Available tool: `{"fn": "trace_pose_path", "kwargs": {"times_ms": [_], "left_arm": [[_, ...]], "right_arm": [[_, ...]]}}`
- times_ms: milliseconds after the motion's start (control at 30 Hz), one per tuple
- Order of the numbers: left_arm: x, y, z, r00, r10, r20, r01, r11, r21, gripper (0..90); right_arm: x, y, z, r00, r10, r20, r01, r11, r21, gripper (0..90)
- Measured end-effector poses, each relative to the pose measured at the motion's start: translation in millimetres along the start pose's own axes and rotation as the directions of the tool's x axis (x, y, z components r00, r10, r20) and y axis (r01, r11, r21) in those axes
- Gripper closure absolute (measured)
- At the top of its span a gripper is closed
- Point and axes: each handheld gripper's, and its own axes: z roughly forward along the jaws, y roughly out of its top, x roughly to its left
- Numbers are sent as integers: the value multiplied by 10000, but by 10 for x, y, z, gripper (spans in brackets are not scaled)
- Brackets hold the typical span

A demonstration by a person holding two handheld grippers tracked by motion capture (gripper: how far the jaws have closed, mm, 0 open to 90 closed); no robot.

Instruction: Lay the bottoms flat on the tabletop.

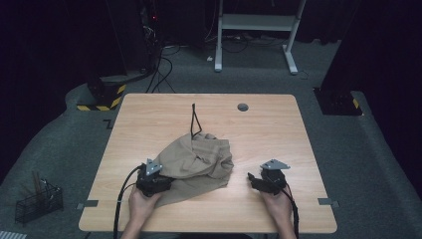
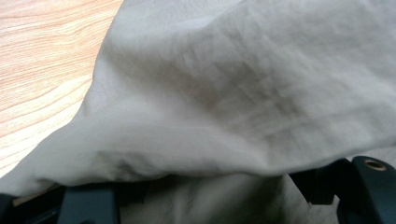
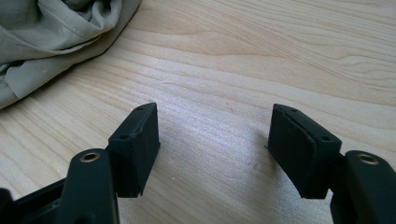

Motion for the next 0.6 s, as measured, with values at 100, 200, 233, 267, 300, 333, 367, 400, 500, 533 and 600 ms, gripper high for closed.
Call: {"fn": "trace_pose_path", "kwargs": {"times_ms": [100,200,233,267,300,333,367,400,500,533,600], "left_arm": [[0,1,1,10000,-2,-4,2,10000,0,329],[0,5,6,10000,-13,-31,13,10000,-6,329],[-2,12,12,10000,-58,-60,58,10000,19,329],[-1,17,20,10000,-57,-68,57,10000,-4,329],[-1,22,26,9999,-71,-90,71,10000,-14,328],[-1,22,26,9999,-71,-90,71,10000,-14,329],[-3,32,37,9999,-117,-119,117,9999,-2,329],[-5,35,41,9998,-133,-136,133,9999,2,329],[-12,57,63,9998,-100,-145,100,10000,6,331],[-14,63,71,9999,-87,-132,88,10000,1,336],[-20,85,97,9999,-62,-105,62,10000,-22,339]], "right_arm": [[0,0,0,10000,10,-6,-10,10000,5,340],[1,0,0,10000,7,1,-7,10000,8,335],[3,0,0,10000,18,-6,-18,10000,17,335],[3,0,0,10000,16,-8,-16,10000,15,333],[3,0,0,10000,12,-10,-12,10000,17,333],[3,0,0,10000,12,-10,-12,10000,17,333],[4,0,0,10000,15,-14,-15,10000,18,332],[4,0,0,10000,16,-16,-16,10000,18,332],[3,-1,-1,10000,-1,-28,1,10000,23,330],[3,-1,-1,10000,-17,-29,17,10000,20,329],[3,-1,-1,10000,-4,-32,4,10000,25,329]]}}
